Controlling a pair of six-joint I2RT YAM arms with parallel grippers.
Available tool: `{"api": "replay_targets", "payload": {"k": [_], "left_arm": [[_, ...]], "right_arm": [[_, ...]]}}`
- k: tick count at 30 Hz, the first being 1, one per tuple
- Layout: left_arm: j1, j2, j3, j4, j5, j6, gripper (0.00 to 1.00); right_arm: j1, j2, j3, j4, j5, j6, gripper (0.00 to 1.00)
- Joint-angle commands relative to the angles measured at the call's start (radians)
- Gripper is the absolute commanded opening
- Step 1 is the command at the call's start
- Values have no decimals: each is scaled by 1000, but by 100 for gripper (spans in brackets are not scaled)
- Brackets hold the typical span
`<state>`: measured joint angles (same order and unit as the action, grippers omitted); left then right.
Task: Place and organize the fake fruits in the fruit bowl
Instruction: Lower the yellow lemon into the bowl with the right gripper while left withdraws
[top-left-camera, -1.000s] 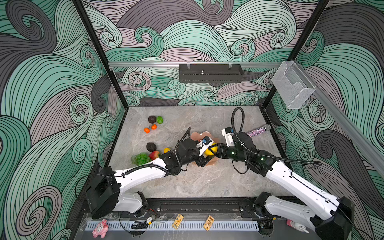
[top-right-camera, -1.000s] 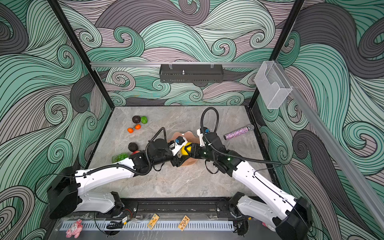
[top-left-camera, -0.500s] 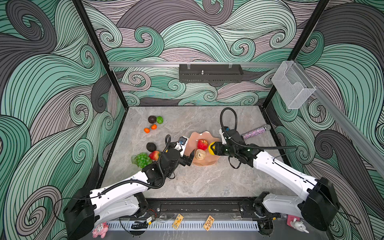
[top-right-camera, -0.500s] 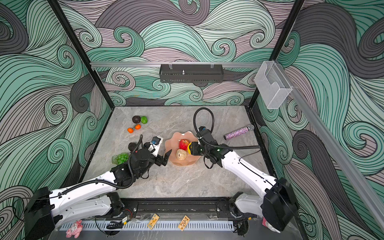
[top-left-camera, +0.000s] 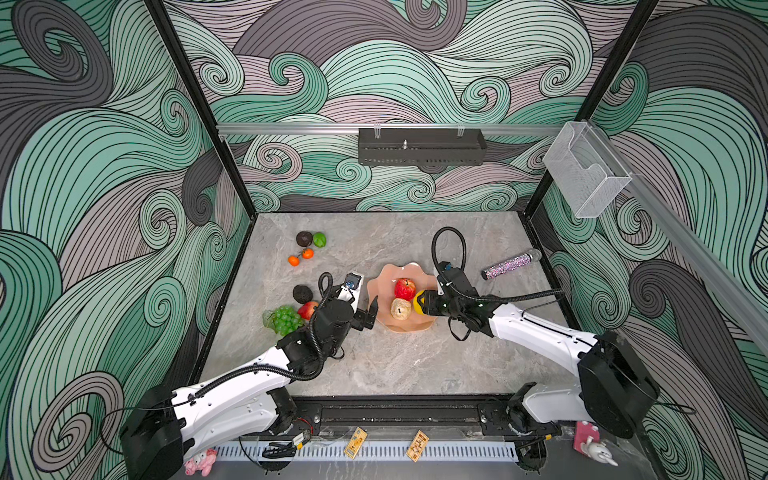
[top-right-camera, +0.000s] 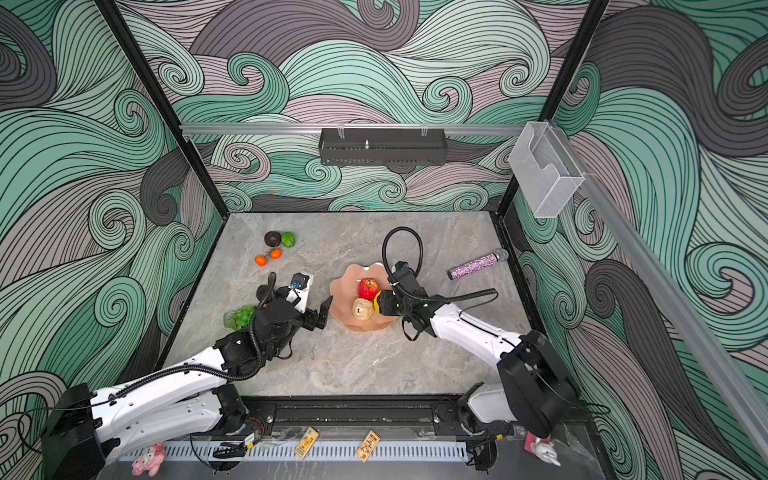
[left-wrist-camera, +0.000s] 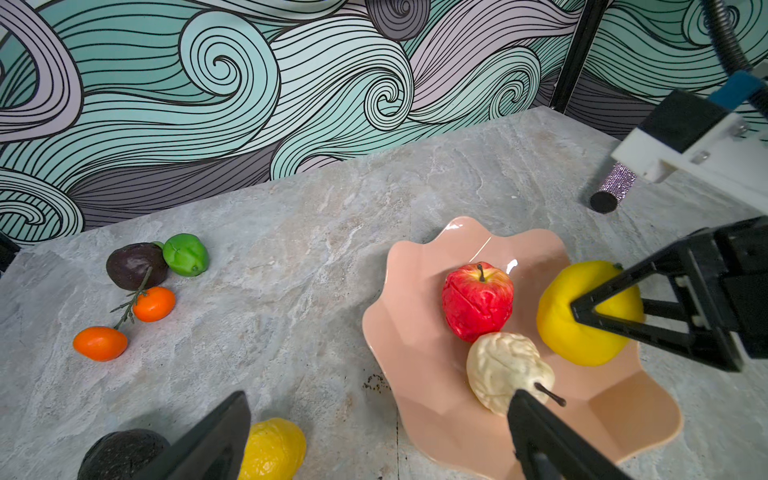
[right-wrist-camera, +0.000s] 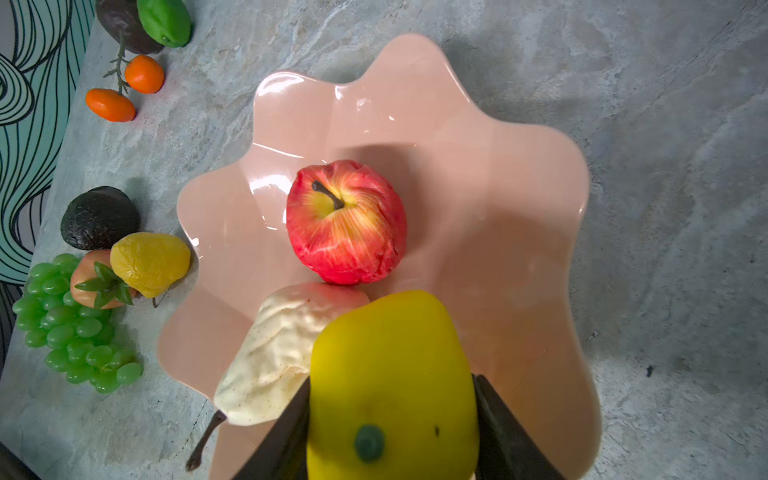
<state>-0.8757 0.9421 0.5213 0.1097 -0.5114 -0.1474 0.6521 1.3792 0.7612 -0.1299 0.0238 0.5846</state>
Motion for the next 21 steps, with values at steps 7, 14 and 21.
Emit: {"api": "replay_targets", "payload": {"k": [7,14,21], "left_arm": [[4,-17,-3,-4,-34,-14,99],[4,-19,-4,-7,-40,-15,99],[6,-23,-9,-5,-50,-15,99]], "right_arm": [[2,43,-43,117,24,28,45],[1,87,-43,137,42,41,49],[2,105,-39,141,58,40,54]]}}
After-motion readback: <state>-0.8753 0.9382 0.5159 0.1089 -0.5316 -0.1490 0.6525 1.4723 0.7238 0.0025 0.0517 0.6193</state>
